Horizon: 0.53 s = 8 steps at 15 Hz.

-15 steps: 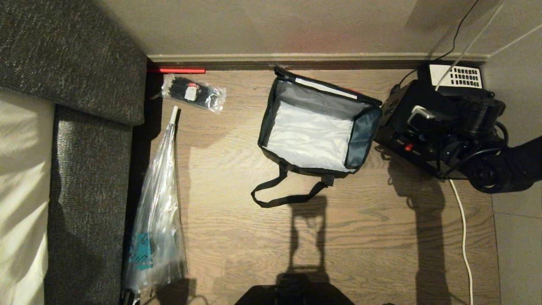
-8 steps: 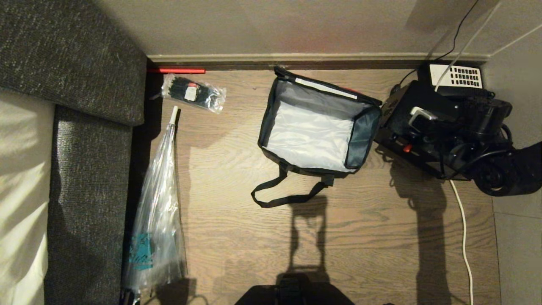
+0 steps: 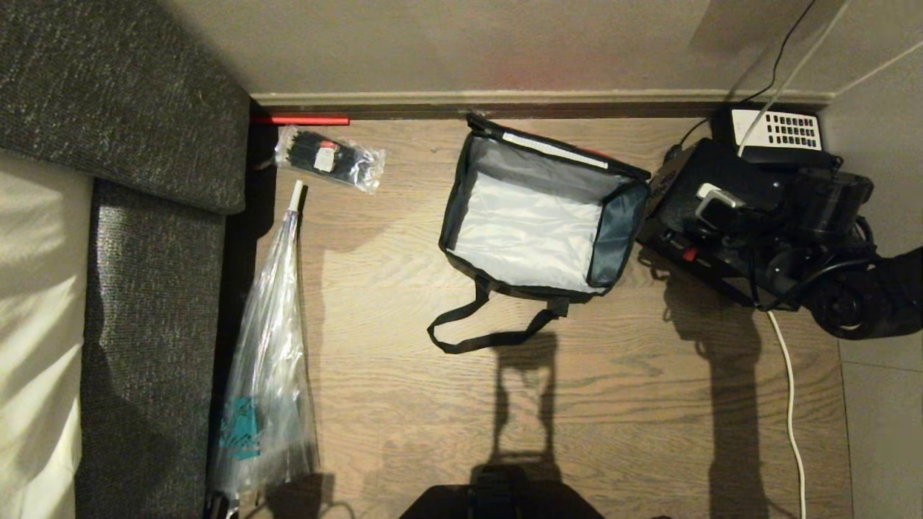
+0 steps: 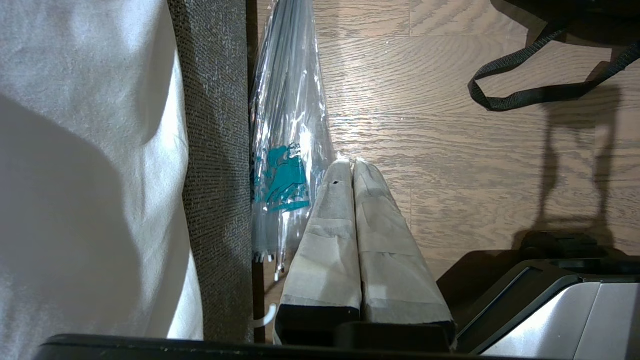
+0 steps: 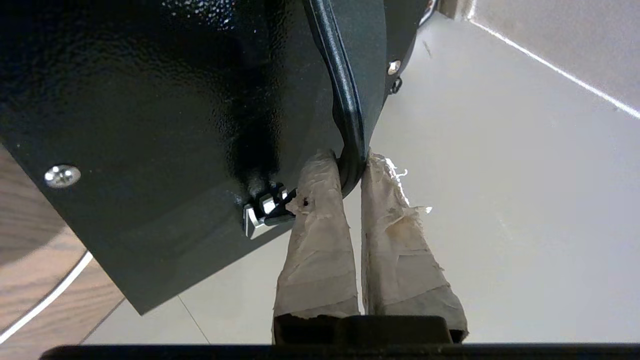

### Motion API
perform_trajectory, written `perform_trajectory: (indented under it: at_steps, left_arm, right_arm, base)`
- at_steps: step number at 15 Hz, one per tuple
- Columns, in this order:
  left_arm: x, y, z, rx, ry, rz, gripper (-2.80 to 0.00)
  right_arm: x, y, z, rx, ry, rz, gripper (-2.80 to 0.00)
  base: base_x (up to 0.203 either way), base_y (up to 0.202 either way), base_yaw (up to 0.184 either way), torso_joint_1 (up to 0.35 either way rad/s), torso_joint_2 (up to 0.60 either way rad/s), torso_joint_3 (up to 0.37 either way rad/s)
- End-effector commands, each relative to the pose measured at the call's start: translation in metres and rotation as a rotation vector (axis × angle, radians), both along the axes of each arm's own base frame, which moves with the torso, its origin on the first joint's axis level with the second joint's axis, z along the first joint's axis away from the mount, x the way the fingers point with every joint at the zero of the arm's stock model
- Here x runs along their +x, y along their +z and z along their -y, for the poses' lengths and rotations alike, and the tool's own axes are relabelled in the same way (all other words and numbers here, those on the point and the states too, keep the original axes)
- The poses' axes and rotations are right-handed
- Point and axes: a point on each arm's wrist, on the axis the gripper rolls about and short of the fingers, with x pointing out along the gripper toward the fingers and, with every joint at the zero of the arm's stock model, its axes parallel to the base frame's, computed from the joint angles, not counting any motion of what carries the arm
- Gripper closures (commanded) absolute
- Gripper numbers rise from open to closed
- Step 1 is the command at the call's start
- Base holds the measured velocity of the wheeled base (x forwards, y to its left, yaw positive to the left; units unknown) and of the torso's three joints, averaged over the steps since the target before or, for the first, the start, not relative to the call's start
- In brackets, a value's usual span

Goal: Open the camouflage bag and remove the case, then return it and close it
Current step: Release the handle

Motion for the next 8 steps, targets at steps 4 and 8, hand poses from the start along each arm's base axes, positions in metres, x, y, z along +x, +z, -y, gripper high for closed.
perform_trajectory:
  at_steps: [4, 8]
  left_arm:
    - [0.0002, -0.0003, 0.0, 0.001, 0.001, -0.002, 0.0]
    - [0.0002, -0.0003, 0.0, 0.001, 0.0, -0.002, 0.0]
  right_arm:
    - [0.0022, -0.0042, -0.0005, -0.011, 0.004, -0.015, -2.8]
    - [-0.0022, -0.0022, -0.0012, -0.011, 0.025, -0.015, -2.8]
  base:
    - [0.0, 0.0, 0.0, 0.0, 0.0, 0.0]
    - [0.0, 0.0, 0.0, 0.0, 0.0, 0.0]
